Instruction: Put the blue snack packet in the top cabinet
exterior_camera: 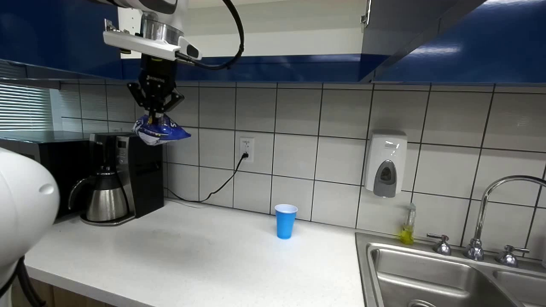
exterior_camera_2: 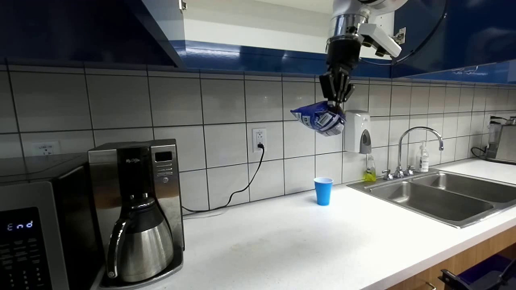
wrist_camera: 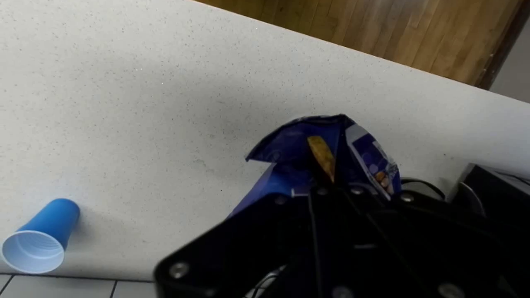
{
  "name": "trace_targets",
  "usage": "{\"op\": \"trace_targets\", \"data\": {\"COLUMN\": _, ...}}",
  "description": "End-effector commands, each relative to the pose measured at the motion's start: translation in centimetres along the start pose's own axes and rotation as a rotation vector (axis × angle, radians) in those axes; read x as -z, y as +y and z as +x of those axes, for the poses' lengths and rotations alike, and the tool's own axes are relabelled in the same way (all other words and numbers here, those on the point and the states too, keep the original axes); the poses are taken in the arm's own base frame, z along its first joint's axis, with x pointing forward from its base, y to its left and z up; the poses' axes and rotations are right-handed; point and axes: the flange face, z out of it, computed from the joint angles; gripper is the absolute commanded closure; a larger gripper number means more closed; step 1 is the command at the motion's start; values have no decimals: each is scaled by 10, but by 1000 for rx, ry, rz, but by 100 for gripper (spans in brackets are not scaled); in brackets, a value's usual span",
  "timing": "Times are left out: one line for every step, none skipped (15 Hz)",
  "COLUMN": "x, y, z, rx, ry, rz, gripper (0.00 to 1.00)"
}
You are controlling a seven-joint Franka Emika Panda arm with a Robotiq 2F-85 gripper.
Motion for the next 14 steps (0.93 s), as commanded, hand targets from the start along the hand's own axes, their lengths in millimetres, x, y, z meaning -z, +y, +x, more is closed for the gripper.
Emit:
{"op": "trace_targets", "data": {"x": 26, "y": -15, "z": 4, "rx": -20, "ry": 25, "rz": -16, "gripper": 100}}
{"op": "trace_targets", "data": {"x": 32, "y": -17, "z": 5, "rx": -21, "ry": 33, "rz": -21, "gripper": 100}}
{"op": "trace_targets", "data": {"x": 37, "y": -20, "z": 6, "rx": -21, "ry": 47, "rz": -29, "gripper": 100}}
{"op": "trace_targets", "data": {"x": 43, "y": -22, "z": 7, "rx": -21, "ry": 61, "rz": -37, "gripper": 100}}
{"op": "trace_targets", "data": {"x": 49, "y": -25, "z": 9, "rx": -24, "ry": 69, "rz": -43, "gripper": 100}}
{"op": "trace_targets", "data": {"x": 54, "y": -27, "z": 10, "rx": -28, "ry": 81, "rz": -49, "gripper": 100}}
{"op": "trace_targets", "data": {"x": 60, "y": -31, "z": 11, "rx": -32, "ry": 95, "rz": -55, "gripper": 100}}
{"op": "trace_targets", "data": {"x": 65, "y": -33, "z": 12, "rx": -36, "ry": 105, "rz": -60, "gripper": 100}}
{"op": "trace_targets", "data": {"x": 70, "y": -37, "z": 12, "rx": -39, "ry": 115, "rz": -68, "gripper": 100}}
{"op": "trace_targets", "data": {"x": 76, "y": -39, "z": 13, "rx": -45, "ry": 127, "rz": -71, "gripper": 100}}
{"op": "trace_targets", "data": {"x": 82, "y": -42, "z": 13, "rx": -49, "ry": 139, "rz": -70, "gripper": 100}}
{"op": "trace_targets", "data": {"x": 85, "y": -44, "z": 14, "rx": -54, "ry": 149, "rz": -70, "gripper": 100}}
{"op": "trace_targets", "data": {"x": 88, "y": -46, "z": 14, "rx": -57, "ry": 158, "rz": -73, "gripper": 100}}
{"op": "trace_targets", "data": {"x": 91, "y": -47, "z": 15, "rx": -61, "ry": 168, "rz": -73, "gripper": 100}}
